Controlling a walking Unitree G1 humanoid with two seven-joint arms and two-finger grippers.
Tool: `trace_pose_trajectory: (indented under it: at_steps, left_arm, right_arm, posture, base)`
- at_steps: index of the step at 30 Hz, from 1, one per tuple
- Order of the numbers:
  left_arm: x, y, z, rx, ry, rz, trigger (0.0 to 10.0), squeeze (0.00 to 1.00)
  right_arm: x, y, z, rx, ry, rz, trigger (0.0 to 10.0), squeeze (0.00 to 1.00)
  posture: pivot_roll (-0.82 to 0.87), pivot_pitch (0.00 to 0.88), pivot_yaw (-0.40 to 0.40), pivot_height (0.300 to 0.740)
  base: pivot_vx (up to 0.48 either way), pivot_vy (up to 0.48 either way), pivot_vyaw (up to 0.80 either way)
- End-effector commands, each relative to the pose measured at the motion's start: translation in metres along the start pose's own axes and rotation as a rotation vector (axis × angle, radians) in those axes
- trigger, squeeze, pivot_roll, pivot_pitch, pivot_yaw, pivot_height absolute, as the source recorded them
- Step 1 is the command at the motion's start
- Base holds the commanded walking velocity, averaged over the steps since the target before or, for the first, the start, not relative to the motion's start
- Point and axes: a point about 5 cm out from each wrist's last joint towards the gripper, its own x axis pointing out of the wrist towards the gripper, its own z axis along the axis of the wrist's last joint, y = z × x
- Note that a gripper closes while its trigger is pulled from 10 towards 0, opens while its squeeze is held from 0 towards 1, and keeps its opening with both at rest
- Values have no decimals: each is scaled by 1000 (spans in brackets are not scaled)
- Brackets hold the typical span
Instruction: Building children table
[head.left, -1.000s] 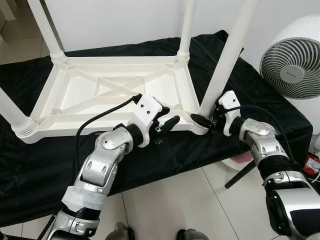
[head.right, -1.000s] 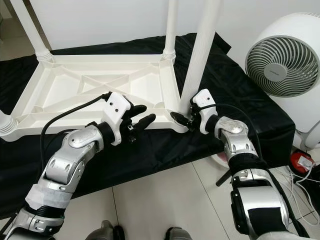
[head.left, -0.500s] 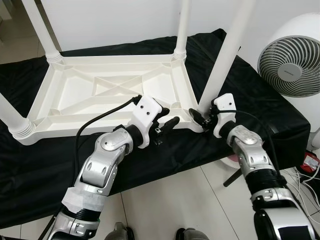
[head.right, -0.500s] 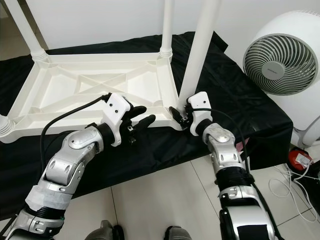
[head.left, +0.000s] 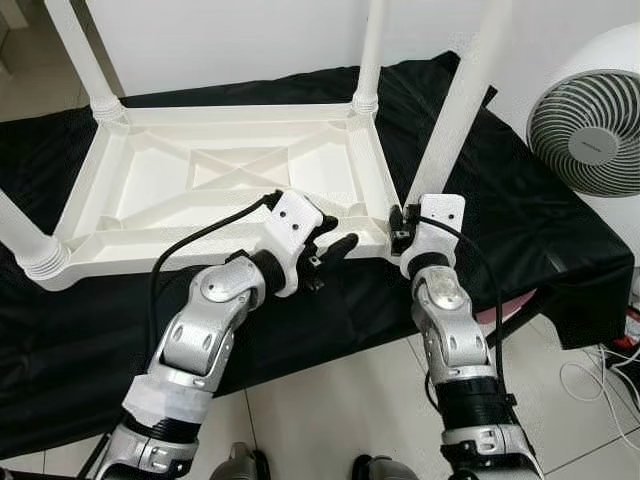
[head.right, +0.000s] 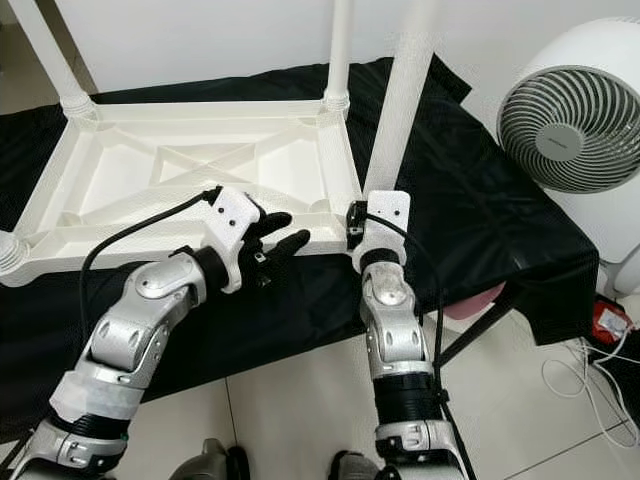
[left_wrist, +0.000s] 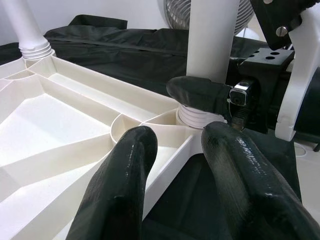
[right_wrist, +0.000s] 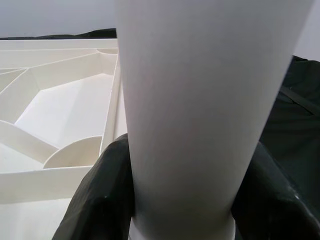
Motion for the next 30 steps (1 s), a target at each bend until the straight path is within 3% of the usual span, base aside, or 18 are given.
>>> trace_pose_trajectory:
  at_steps: [1, 2, 12, 13, 14, 17, 18, 19, 22, 25, 26, 30]
  left_arm:
    - [-1, -1, -2, -5, -2, 34, 10000, 0]
    - [-2, -1, -2, -5, -2, 37, 10000, 0]
    - [-3, 0, -3, -7, 1, 48, 10000, 0]
    - [-3, 0, -3, -6, 0, 48, 10000, 0]
    - [-3, 0, -2, -6, -1, 48, 10000, 0]
    - [-3, 0, -2, -6, -2, 48, 10000, 0]
    - [-3, 0, -2, -6, -1, 47, 10000, 0]
    - [-3, 0, -2, -6, -1, 47, 10000, 0]
    - [-2, 2, -3, -5, 2, 47, 10000, 0]
    - [-2, 3, -2, -3, 1, 48, 10000, 0]
    - [-2, 5, -1, 0, 0, 50, 10000, 0]
    - [-2, 6, -1, 3, -2, 53, 10000, 0]
  right_arm:
    - [-2, -7, -1, -26, 9, -18, 10000, 0]
    - [-3, -8, 0, -27, 10, -28, 10000, 1000]
    - [-6, -10, 15, 14, -62, 31, 10000, 1000]
    - [-5, -9, 13, 35, -47, 100, 10000, 659]
    - [-4, -11, 12, 44, -40, 171, 10000, 0]
    - [-2, -14, 12, 53, -35, 242, 10000, 0]
    - [3, -24, 9, -24, -16, 325, 10000, 0]
    - [3, -24, 9, -24, -16, 325, 10000, 0]
    - [13, -40, 4, -144, 11, 445, 10000, 0]
    - [18, -43, 3, -177, 33, 537, 10000, 0]
    - [24, -44, 4, -229, 40, 621, 10000, 0]
    - [30, -43, 5, -283, 34, 657, 10000, 0]
  posture:
    - [-89, 102, 7, 740]
    - [-87, 101, 4, 740]
    - [-87, 99, 0, 740]
    - [-87, 97, 0, 740]
    - [-88, 95, 1, 740]
    - [-88, 95, 1, 740]
    - [-90, 95, 2, 740]
    - [-90, 95, 2, 740]
    - [-96, 96, 9, 740]
    - [-99, 97, 15, 740]
    - [-96, 94, 19, 740]
    - [-93, 92, 18, 740]
  base:
    - [0, 0, 0]
    - [0, 0, 0]
    - [0, 0, 0]
    - [0, 0, 0]
    - [0, 0, 0]
    - [0, 0, 0]
    - [0, 0, 0]
    - [0, 0, 0]
    - [0, 0, 0]
    - [0, 0, 0]
    - [0, 0, 0]
    - [0, 0, 0]
